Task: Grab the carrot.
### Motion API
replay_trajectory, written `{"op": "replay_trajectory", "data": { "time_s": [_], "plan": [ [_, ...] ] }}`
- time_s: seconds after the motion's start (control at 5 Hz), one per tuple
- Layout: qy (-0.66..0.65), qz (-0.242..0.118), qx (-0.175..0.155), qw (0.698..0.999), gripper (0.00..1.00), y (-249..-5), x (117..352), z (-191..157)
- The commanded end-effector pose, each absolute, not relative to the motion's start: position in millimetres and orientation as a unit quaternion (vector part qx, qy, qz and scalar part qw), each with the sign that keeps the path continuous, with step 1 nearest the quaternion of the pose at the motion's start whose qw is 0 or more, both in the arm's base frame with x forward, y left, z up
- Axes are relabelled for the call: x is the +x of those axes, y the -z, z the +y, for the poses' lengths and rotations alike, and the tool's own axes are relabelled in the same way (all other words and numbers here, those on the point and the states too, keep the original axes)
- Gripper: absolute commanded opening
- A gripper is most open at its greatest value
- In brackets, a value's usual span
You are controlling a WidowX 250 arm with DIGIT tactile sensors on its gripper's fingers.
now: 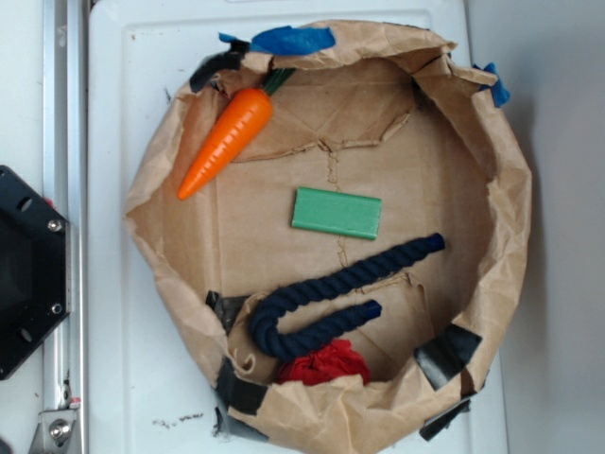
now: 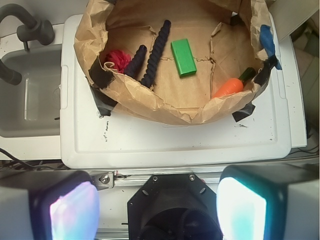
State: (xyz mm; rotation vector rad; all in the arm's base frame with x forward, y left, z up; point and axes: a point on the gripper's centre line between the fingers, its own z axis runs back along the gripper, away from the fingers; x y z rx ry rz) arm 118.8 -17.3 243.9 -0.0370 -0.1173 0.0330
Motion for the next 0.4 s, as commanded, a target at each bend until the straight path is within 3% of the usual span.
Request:
{"op": "replay_trajectory", "data": {
  "time_s": [0.0, 0.2],
  "plan": [
    [-0.017, -0.059, -0.019, 0.998, 1.0, -243.9, 118.8, -17.3],
    [-0.044, -0.047, -0.023, 0.998, 1.0, -238.9, 168.8, -11.8]
  ]
}}
